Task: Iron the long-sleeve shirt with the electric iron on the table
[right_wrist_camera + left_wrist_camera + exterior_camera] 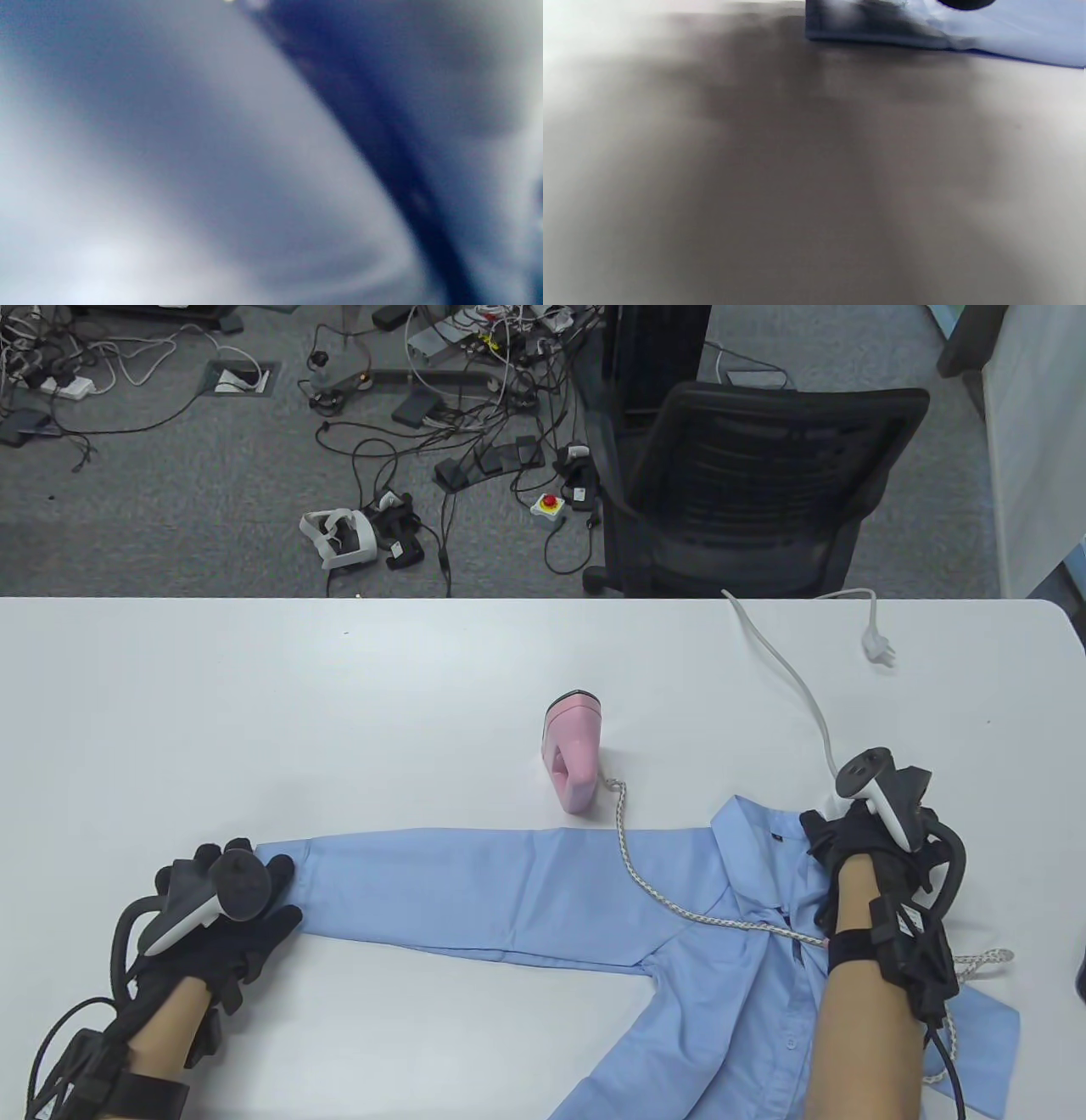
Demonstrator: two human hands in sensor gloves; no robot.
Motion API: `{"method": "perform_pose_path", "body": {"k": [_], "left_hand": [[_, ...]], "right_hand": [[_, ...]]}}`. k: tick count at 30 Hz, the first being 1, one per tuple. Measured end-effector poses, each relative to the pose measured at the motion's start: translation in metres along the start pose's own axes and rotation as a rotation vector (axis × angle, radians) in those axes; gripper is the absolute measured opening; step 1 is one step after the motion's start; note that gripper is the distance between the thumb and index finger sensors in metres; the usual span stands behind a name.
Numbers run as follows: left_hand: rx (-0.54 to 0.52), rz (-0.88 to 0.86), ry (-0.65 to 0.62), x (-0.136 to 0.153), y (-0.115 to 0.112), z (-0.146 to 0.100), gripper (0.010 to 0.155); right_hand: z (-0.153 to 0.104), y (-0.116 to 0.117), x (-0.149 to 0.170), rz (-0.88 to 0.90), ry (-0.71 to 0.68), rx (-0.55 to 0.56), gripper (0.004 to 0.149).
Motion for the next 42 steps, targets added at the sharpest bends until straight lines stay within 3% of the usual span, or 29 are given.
{"method": "perform_pose_path", "body": {"k": [4,9,15,19,22,25,30,38,40,42], "left_hand": [[0.003,0.004,0.001,-0.001,0.000,0.000,0.065],[-0.026,0.012,-0.009,-0.004,0.004,-0.003,0.066],[-0.118,0.018,-0.060,-0.015,0.016,-0.011,0.066],[-0.238,-0.015,-0.117,-0.027,0.027,-0.021,0.067],[-0.296,-0.063,-0.191,-0.041,0.031,-0.030,0.068],[-0.379,-0.059,-0.235,-0.055,0.038,-0.042,0.070],[-0.491,-0.078,-0.321,-0.075,0.045,-0.060,0.071],[-0.524,-0.047,-0.329,-0.082,0.045,-0.064,0.073],[-0.549,0.036,-0.313,-0.085,0.045,-0.066,0.072],[-0.545,0.072,-0.318,-0.087,0.043,-0.066,0.072]], "right_hand": [[0.002,0.001,0.005,0.087,0.000,-0.004,0.080],[0.003,-0.002,0.003,0.051,-0.010,0.030,0.078],[-0.008,-0.004,0.004,0.023,0.021,0.023,0.087],[-0.052,-0.054,-0.009,0.126,-0.096,0.264,0.088],[-0.091,-0.075,-0.026,0.192,-0.230,0.307,0.087],[-0.124,-0.082,-0.046,0.186,-0.346,0.377,0.087],[-0.166,-0.058,-0.089,0.187,-0.521,0.373,0.090],[-0.201,0.002,-0.137,0.228,-0.708,0.271,0.094],[-0.207,0.013,-0.146,0.197,-0.737,0.252,0.095],[-0.209,0.021,-0.152,0.184,-0.755,0.304,0.093]]}}
Point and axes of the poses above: the tracker on the back of each hand, its own x axis roughly to the little-finger side, its own z axis roughly from the wrist to the fingertips, y = z × x, the point moved 4 cm from there along z, roughly from the wrist to the fingertips, and after that the axes turned 5 degrees about -y, right-handed, at the moved point
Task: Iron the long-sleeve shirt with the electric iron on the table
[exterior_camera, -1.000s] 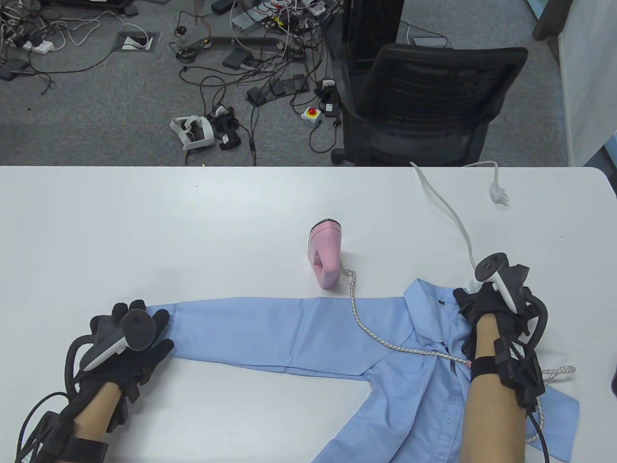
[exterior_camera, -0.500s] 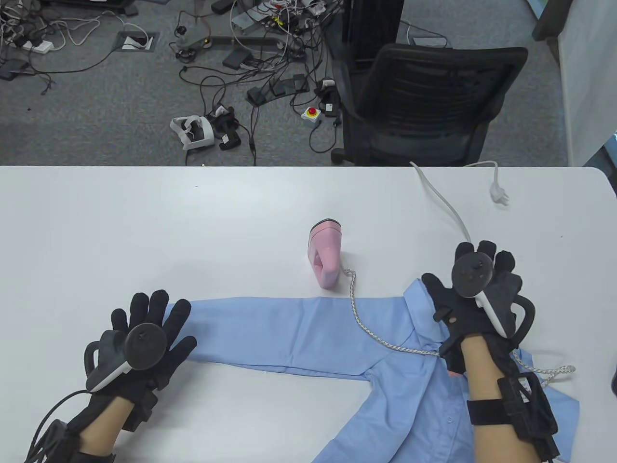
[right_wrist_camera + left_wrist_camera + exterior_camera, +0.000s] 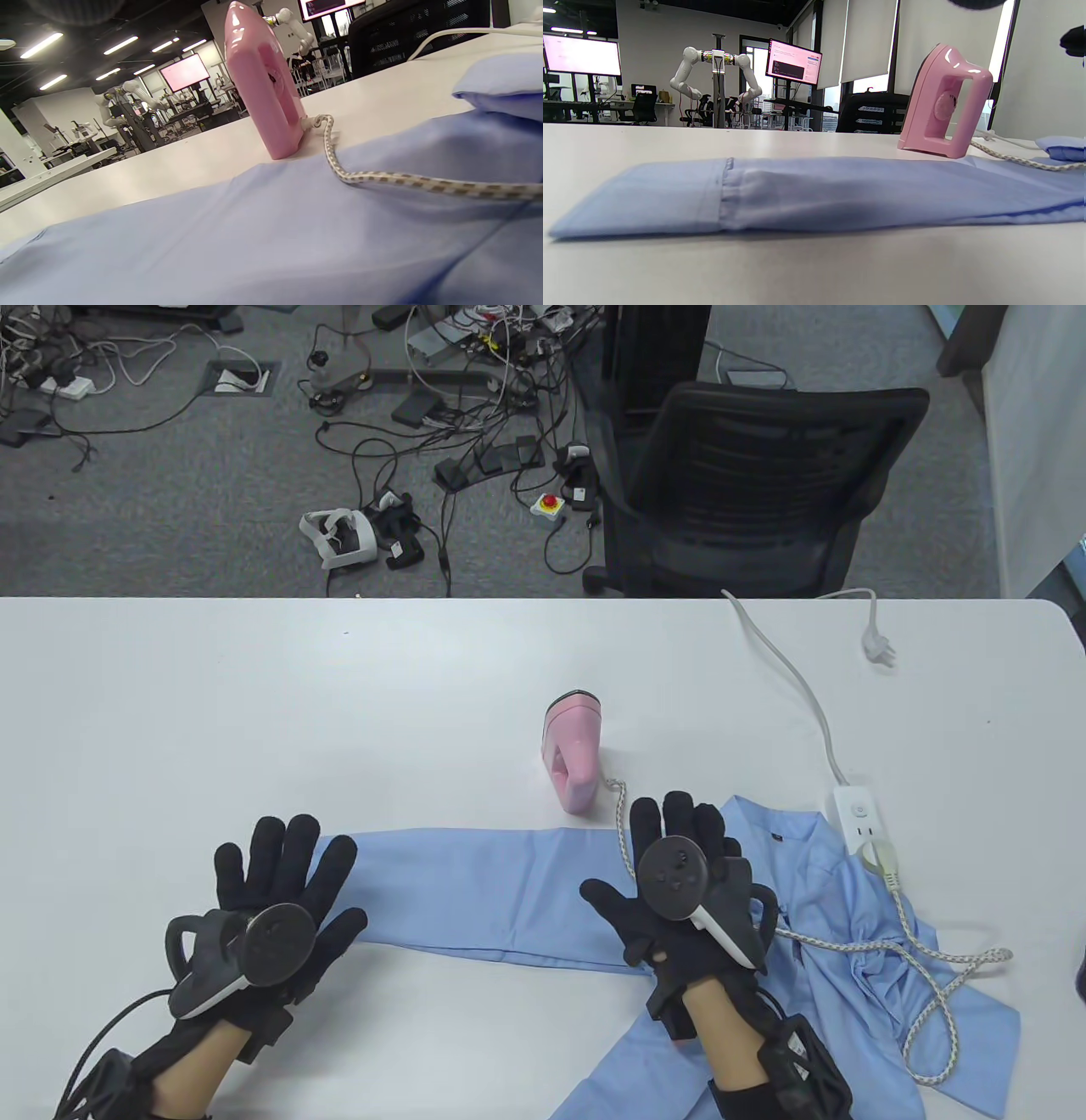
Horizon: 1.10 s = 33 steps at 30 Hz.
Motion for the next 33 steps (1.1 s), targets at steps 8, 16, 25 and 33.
{"method": "perform_pose_path", "body": {"k": [8,16,25,33], "left_hand": [[0.073,-0.044,-0.058,-0.009,-0.010,0.002,0.072],[0.050,-0.018,-0.059,-0.005,-0.006,0.001,0.071],[0.073,0.081,-0.063,-0.007,-0.011,0.001,0.070],[0.075,0.009,-0.070,-0.006,-0.010,0.001,0.070]], "right_hand": [[-0.005,0.025,0.018,-0.120,-0.016,-0.029,0.093],[-0.006,0.031,0.026,-0.012,-0.007,-0.059,0.091],[-0.006,0.037,0.023,-0.016,-0.027,-0.084,0.086],[-0.007,0.040,0.023,-0.024,-0.021,-0.082,0.085]]}}
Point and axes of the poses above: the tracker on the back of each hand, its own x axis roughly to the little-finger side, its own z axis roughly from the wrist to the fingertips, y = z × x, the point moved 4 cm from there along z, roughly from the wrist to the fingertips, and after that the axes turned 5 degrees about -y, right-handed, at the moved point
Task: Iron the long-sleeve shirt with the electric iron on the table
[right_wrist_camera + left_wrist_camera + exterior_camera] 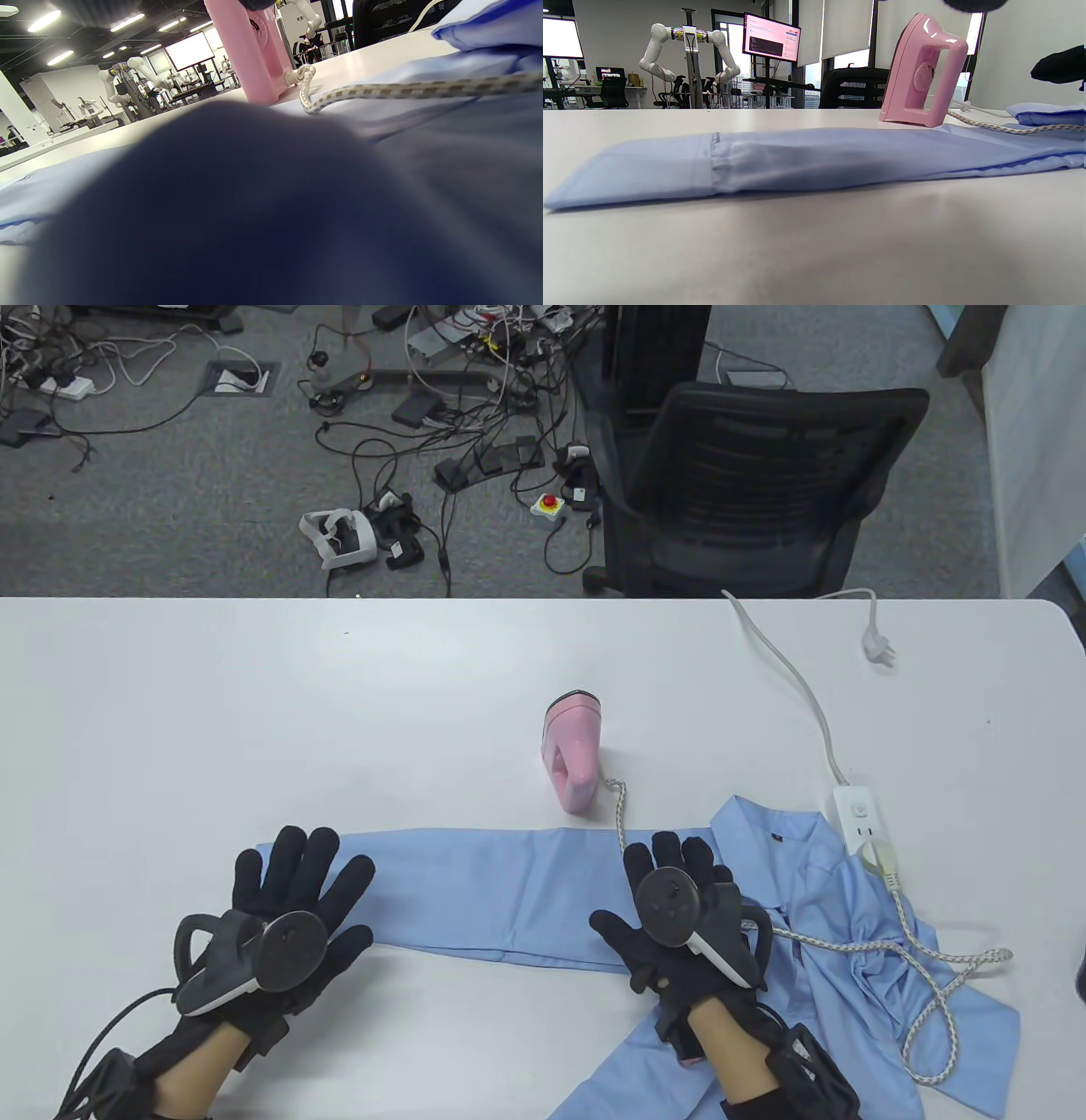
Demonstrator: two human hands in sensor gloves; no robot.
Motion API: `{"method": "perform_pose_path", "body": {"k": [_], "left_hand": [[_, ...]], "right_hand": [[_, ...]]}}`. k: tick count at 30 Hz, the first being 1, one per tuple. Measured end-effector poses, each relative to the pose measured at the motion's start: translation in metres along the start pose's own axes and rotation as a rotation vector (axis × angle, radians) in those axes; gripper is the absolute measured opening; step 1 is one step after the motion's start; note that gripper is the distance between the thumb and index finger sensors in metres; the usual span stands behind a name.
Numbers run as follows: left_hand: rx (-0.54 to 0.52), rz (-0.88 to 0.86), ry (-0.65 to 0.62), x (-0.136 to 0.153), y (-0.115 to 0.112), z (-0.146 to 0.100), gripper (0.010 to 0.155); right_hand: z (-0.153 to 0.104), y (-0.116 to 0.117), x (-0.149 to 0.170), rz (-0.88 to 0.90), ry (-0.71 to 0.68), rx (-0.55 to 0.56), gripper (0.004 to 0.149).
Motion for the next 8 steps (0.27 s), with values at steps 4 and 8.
{"method": "perform_pose_path", "body": {"k": [4,8], "left_hand": [[-0.005,-0.008,-0.002,0.000,0.001,0.000,0.070],[-0.235,-0.077,-0.047,-0.001,0.017,-0.009,0.064]], "right_hand": [[0.000,0.000,0.000,-0.005,0.004,-0.001,0.086],[-0.001,-0.003,0.000,0.010,0.008,0.020,0.085]]}}
Point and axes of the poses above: the tracker on the back of each hand, its own x axis roughly to the little-finger side, its own z axis roughly from the wrist to the fingertips, y = z × x, the point moved 4 cm from there along z, roughly from the wrist to the fingertips, and after that the axes turned 5 degrees about -y, right-handed, at the moved point
